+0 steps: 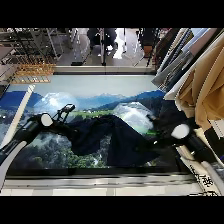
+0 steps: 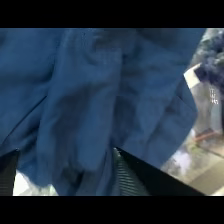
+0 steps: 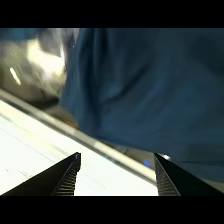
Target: Fold the clothes and pants, and hang the long-sleeved shirts on hangers.
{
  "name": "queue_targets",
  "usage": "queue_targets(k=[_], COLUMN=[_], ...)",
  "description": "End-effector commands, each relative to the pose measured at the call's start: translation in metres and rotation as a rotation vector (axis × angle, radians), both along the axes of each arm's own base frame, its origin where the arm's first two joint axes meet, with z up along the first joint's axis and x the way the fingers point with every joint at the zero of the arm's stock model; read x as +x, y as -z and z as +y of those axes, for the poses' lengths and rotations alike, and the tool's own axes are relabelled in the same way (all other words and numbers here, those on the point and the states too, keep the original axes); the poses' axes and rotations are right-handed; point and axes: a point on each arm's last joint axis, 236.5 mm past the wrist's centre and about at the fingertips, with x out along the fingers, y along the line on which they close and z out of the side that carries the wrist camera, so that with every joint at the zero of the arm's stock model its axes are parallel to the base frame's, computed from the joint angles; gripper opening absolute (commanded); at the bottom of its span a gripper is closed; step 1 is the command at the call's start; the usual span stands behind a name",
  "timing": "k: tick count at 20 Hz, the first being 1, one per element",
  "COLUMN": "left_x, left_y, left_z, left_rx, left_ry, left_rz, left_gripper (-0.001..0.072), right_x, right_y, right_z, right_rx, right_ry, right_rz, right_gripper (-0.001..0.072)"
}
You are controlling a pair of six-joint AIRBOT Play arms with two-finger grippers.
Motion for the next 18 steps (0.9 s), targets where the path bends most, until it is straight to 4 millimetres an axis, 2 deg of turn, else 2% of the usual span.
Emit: queue_targets(k=[1, 2, 5, 6, 8, 9, 11, 14, 15, 17, 18], left_x=[0.007, 0.008, 0.008, 0.007, 0.008, 0.007, 0.007, 0.004, 0.002, 0.003, 0.003], left_y=[0.028, 0.032, 0.035, 0.035, 0.035, 0.035, 0.035, 0.031, 0.027, 0.015, 0.004], left_z=[-0.003, -0.004, -0.006, -0.006, -0.006, -0.006, -0.006, -0.006, -0.006, -0.006, -0.006], left_rx=[0.008, 0.009, 0.005, 0.005, 0.005, 0.005, 0.005, 0.003, 0.001, -0.004, -0.008], left_ry=[-0.001, -0.003, -0.004, -0.003, -0.004, -0.004, -0.003, 0.004, 0.007, 0.010, 0.013], left_rz=[0.017, 0.020, 0.026, 0.027, 0.026, 0.027, 0.028, 0.036, 0.036, 0.014, 0.001], left_gripper=[0.0466, 0.0422, 0.0400, 0.0318, 0.0032, 0.0008, 0.0008, 0.0008, 0.0007, 0.0007, 0.0007], right_x=[-0.026, -0.026, -0.022, -0.019, -0.011, -0.007, 0.000, 0.005, 0.005, 0.005, 0.004], right_y=[0.030, 0.036, 0.063, 0.072, 0.088, 0.093, 0.100, 0.116, 0.119, 0.119, 0.118], right_z=[0.047, 0.057, 0.077, 0.081, 0.087, 0.091, 0.099, 0.094, 0.090, 0.088, 0.088], right_rx=[-0.033, -0.037, -0.090, -0.110, -0.158, -0.170, -0.188, -0.241, -0.258, -0.266, -0.265], right_ry=[-0.034, -0.056, -0.117, -0.136, -0.183, -0.199, -0.228, -0.214, -0.206, -0.212, -0.215], right_rz=[0.008, -0.014, -0.057, -0.049, -0.030, -0.019, -0.004, 0.025, 0.031, 0.027, 0.033], right_gripper=[0.0533, 0.0534, 0.0536, 0.0535, 0.0532, 0.0524, 0.0459, 0.0404, 0.0365, 0.0029, 0.0015])
